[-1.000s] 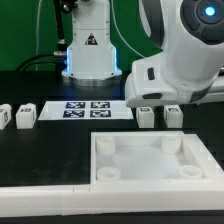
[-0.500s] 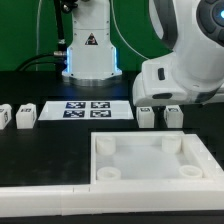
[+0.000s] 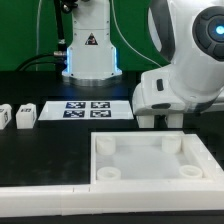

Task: Assemble one leg

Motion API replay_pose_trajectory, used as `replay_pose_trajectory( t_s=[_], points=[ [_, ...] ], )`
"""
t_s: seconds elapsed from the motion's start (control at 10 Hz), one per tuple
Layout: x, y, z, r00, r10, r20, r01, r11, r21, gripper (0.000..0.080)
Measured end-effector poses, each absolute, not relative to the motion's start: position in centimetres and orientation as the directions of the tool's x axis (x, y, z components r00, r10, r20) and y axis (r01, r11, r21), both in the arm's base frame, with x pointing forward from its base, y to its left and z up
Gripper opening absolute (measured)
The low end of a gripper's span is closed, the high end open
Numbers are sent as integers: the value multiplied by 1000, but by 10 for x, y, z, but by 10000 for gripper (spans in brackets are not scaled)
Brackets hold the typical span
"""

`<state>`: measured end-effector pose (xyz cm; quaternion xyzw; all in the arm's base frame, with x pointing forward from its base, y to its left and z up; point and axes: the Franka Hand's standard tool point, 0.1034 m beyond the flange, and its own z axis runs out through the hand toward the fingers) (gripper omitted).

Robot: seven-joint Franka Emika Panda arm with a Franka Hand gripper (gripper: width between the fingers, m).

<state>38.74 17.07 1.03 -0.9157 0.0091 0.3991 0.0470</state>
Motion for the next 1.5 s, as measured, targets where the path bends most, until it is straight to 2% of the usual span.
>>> replay_pose_trajectory(
  t_s=[0.1,0.2,0.3,0.9,1.0,1.1,1.2,1.3,1.5],
  points=[
    [387,171,10,681,21,-732,-54,-995,-79,467],
    [387,171,10,681,21,-732,-54,-995,-79,467],
    [387,171,10,681,21,-732,-54,-995,-79,289],
    [388,171,10,681,21,-732,-54,-995,-79,291],
    [390,169,14,680,35,-732,-45,-995,-90,291],
    [409,158,34,680,90,-727,-11,-991,-133,291],
    [431,148,53,722,105,-684,-2,-988,-153,292],
    [438,133,73,712,144,-687,21,-983,-185,292],
    [481,117,108,806,140,-575,27,-979,-201,292]
  ],
)
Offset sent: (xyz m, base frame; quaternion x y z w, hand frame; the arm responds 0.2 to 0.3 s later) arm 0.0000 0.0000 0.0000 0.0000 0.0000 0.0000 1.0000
